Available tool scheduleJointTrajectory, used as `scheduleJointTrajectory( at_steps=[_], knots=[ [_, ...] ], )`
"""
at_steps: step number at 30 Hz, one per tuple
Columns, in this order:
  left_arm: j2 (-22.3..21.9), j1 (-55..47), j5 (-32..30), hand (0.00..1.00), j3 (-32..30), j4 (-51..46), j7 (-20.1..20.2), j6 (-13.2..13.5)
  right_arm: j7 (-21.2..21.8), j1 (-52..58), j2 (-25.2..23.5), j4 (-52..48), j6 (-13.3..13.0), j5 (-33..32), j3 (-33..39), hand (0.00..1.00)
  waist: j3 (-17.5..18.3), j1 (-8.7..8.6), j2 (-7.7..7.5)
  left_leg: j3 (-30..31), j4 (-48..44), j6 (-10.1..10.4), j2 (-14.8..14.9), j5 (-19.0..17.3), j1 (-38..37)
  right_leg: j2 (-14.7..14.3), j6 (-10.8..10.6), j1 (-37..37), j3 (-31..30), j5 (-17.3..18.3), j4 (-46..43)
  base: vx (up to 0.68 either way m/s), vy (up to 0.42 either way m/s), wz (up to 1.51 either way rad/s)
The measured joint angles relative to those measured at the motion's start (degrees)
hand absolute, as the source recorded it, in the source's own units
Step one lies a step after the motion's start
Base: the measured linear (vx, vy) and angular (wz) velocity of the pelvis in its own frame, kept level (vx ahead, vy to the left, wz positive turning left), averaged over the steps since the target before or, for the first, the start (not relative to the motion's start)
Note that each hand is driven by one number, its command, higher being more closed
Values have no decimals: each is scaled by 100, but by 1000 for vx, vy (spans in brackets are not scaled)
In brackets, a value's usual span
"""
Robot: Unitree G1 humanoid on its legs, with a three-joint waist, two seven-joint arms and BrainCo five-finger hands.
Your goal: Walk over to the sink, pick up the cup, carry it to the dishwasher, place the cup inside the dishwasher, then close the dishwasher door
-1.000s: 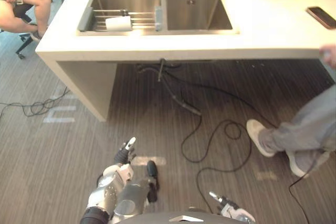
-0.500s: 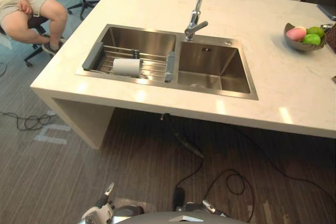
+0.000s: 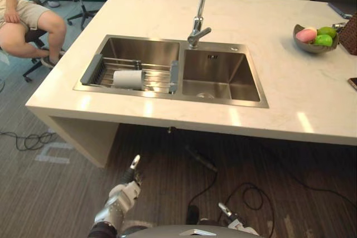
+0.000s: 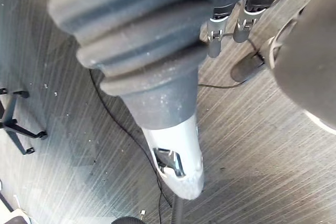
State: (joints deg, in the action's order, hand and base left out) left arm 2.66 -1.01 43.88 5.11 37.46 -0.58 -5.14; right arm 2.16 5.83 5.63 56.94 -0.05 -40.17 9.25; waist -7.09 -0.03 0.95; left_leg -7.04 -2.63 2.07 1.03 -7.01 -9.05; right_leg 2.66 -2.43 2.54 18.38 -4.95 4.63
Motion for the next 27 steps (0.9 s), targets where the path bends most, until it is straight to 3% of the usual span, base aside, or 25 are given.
scheduleJointTrajectory(
  at_steps=[4,5,6,8,10,12,13,14,15,16,19,20,22,24,27],
  knots=[
    [12,-101,-98,0,42,-104,-58,17,-117,-25,-40,-30,-64,-50,56,0,-2,21,31,139,2,-4,5,3,-39,137,-150,-103,250,214,-564,43,35,30],
    [32,-179,-134,0,70,-165,-60,13,-152,-16,-39,-36,-127,-51,73,0,-23,27,28,204,5,-8,-25,5,-105,343,-294,-363,318,473,-1367,-15,63,32],
    [38,-274,-146,0,69,-368,-61,13,-163,53,-51,-128,-152,-51,166,0,-60,60,-51,247,0,-25,-132,-6,-194,674,-281,-706,384,752,-2420,-24,58,32],
    [107,-330,-179,0,66,-631,-64,12,-190,79,-94,-203,-144,-49,171,0,-117,114,-210,395,-23,-101,-354,-23,-296,1198,43,-1137,402,959,-3678,-35,34,36],
    [129,-376,-196,0,69,-821,-74,20,-237,106,-91,-194,-139,-47,182,0,-199,97,-168,592,-4,-301,-428,-2,-432,1423,167,-1318,356,997,-4264,-12,3,41],
    [203,-390,-273,0,-21,-938,-72,31,-243,125,-110,-192,-109,-46,207,0,-218,40,-125,734,-18,-328,-319,3,-498,1069,29,-1348,21,1308,-3797,90,-56,37],
    [276,-382,-350,0,-65,-993,-65,62,-248,123,-129,-193,-99,-38,210,0,-221,28,-130,763,-23,-298,-231,-14,-474,788,31,-1343,-181,1272,-3232,93,-86,23],
    [313,-373,-358,0,-68,-999,-57,75,-264,127,-143,-192,-93,-29,226,0,-222,23,-147,787,-34,-259,-210,-33,-446,685,50,-1327,-266,1208,-2949,64,-118,23],
    [357,-347,-365,0,-121,-1009,-52,77,-312,131,-190,-183,-49,12,273,0,-258,-8,-261,857,-78,-168,-246,-95,-437,615,113,-1241,-424,910,-2437,88,-155,30],
    [321,-327,-371,0,-203,-988,-59,76,-394,166,-158,-131,47,13,373,0,-317,-37,-263,902,-143,-63,-174,-180,-449,554,216,-1157,-352,641,-2416,108,-196,26],
    [228,-327,-428,0,-173,-986,-80,92,-404,101,-141,8,52,12,629,0,-377,-24,-114,885,-130,2,-25,-217,-426,413,226,-1164,-249,708,-2350,81,-128,2],
    [216,-317,-467,0,-173,-988,-129,180,-412,91,-164,89,76,5,743,0,-355,-36,-45,899,-126,23,48,-229,-406,347,230,-1137,-175,724,-2287,88,-103,7],
    [181,-304,-529,0,-231,-1009,-415,710,-417,102,-174,161,98,-11,926,0,-348,-55,-38,940,-128,89,165,-277,-405,240,219,-1027,-79,751,-2149,71,-74,11],
    [165,-306,-607,0,-498,-1472,-1039,1514,-408,160,-182,258,90,-22,1081,0,-336,-24,-89,973,-124,84,248,-313,-386,162,229,-973,-21,758,-2066,66,-54,9],
    [140,-306,-843,0,-1114,-2095,-1815,2298,-372,335,-196,259,22,-13,1160,0,-333,5,-58,992,-140,69,301,-420,-376,129,286,-981,3,843,-2160,65,-16,6]
  ],
)
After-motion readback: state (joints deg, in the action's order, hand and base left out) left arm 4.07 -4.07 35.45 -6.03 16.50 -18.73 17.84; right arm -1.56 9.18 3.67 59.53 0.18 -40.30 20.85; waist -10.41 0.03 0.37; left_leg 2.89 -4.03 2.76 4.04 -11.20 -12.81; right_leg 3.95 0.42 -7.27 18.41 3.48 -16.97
